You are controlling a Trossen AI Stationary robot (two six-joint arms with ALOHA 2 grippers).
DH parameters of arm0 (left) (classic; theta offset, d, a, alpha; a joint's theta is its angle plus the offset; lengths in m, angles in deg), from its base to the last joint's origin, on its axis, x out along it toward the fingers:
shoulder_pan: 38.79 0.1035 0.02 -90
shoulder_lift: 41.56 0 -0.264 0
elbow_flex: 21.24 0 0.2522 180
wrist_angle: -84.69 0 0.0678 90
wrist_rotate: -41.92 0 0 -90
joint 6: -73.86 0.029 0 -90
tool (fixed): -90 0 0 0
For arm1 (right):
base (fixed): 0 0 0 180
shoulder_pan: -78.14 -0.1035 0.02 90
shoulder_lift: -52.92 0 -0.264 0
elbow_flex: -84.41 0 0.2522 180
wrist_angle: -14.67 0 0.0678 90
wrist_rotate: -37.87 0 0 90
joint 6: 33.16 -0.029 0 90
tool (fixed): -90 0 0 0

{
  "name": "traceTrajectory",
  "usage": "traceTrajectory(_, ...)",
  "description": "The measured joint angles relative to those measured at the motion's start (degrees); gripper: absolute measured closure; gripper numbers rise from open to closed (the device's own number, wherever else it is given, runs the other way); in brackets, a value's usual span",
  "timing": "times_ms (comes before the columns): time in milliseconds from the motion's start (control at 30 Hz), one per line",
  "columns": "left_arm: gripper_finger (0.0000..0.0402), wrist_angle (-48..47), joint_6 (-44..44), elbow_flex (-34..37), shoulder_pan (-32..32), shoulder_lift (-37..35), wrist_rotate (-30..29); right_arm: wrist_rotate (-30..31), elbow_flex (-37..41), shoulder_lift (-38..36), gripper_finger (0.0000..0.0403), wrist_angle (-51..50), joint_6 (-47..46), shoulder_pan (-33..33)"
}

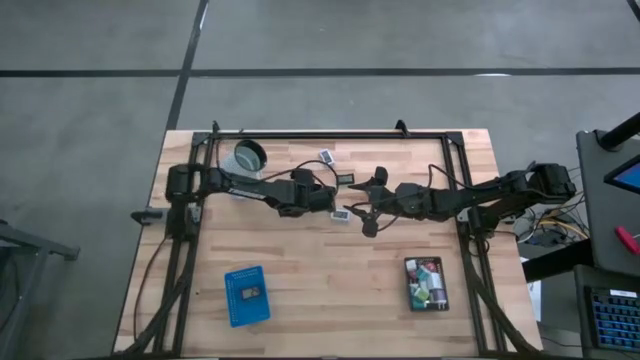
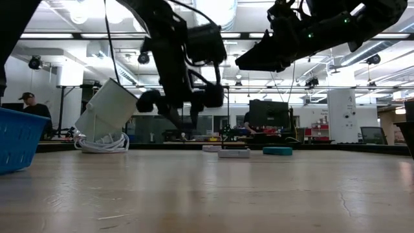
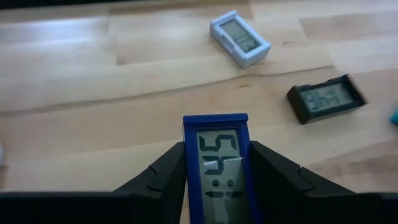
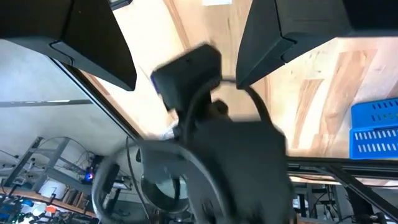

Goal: Pick & Place Office items
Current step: Put the blue digital clock into the blue bin

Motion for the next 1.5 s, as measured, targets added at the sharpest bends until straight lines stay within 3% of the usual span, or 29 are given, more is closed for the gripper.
traceTrajectory(500, 0.0241, -10.6, -0.4, 0.0, -10.3, -11.4, -6.1, 0.0, 0.0, 0.0, 0.0129, 0.1, 0.0, 0.0)
traceTrajectory(933, 0.0240, -12.1, 2.6, 0.0, -29.0, -17.0, -7.6, 0.0, 0.0, 0.0, 0.0129, 0.0, 0.0, 0.0)
traceTrajectory(1333, 0.0241, -14.1, -5.0, 0.0, -47.0, -17.0, -7.2, 0.0, 0.0, 0.0, 0.0129, 0.0, 0.0, 0.0)
traceTrajectory(1500, 0.0239, -17.4, -8.9, 0.0, -53.0, -17.0, -4.2, 0.0, 0.0, 0.0, 0.0129, 0.0, 0.0, 0.0)
